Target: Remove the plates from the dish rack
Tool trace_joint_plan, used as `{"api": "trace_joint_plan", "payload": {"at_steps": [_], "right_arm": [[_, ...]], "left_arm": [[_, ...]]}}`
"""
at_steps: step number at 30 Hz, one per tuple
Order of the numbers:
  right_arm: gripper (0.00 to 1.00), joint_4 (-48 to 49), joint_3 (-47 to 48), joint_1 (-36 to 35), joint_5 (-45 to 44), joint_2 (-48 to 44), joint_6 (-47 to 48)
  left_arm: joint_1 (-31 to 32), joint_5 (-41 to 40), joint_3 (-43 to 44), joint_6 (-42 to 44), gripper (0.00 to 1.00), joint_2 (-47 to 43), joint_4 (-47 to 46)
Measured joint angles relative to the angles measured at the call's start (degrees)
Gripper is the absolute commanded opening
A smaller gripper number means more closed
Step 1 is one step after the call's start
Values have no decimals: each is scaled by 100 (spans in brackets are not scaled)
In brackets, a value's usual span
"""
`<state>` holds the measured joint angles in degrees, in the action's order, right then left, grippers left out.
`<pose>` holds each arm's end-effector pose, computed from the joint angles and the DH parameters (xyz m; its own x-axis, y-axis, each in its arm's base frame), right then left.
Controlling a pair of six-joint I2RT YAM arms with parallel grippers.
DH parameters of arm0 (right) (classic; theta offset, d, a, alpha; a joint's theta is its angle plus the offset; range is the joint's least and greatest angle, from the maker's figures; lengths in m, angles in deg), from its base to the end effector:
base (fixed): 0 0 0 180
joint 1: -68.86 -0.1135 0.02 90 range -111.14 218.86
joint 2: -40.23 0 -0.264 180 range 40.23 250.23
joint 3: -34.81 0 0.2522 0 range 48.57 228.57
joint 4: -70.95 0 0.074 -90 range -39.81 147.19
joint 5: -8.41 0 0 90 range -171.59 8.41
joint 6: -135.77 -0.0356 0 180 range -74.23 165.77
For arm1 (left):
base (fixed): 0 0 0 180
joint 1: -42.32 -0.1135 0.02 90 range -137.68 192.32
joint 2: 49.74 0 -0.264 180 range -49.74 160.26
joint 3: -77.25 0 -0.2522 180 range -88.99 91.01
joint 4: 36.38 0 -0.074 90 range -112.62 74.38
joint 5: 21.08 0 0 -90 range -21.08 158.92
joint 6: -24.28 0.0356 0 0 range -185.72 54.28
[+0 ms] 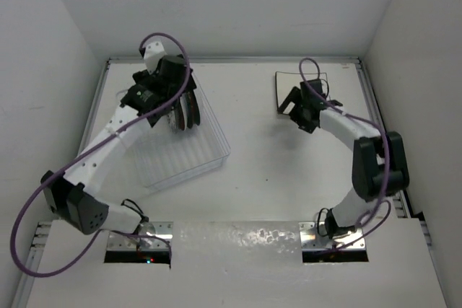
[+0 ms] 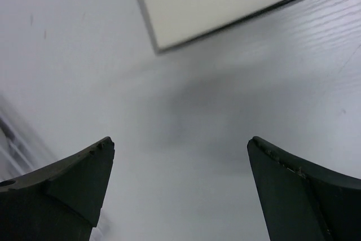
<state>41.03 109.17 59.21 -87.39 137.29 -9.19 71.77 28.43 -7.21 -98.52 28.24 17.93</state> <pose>0.3472 0.0554 0.1912 -0.5368 0.7350 -0.4143 0.5804 0.6781 0.4510 0.2608 -0.1207 0.3873 -0.3951 -0.2500 -0.8840 -0.3487 0.9310 -0.1075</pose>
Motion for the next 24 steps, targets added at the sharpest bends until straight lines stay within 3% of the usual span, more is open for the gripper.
{"api": "trace_joint_plan", "payload": {"at_steps": [5,12,17,24], "right_arm": [[92,-295,-684,-776,-2,-1357,1558],[89,-704,-1499,-848,-39,-2568,2559],[89,-688,-1753,-846,170,-2643,2800],[89,-656,-1827,-846,352,-2470,2826]], "left_arm": [[-844,634,374,136,69,579,-120],[-1541,1690,103,302,61,704,-542],[-1696,2181,-144,317,44,715,-811],[-1797,2483,-597,297,41,719,-1113]]}}
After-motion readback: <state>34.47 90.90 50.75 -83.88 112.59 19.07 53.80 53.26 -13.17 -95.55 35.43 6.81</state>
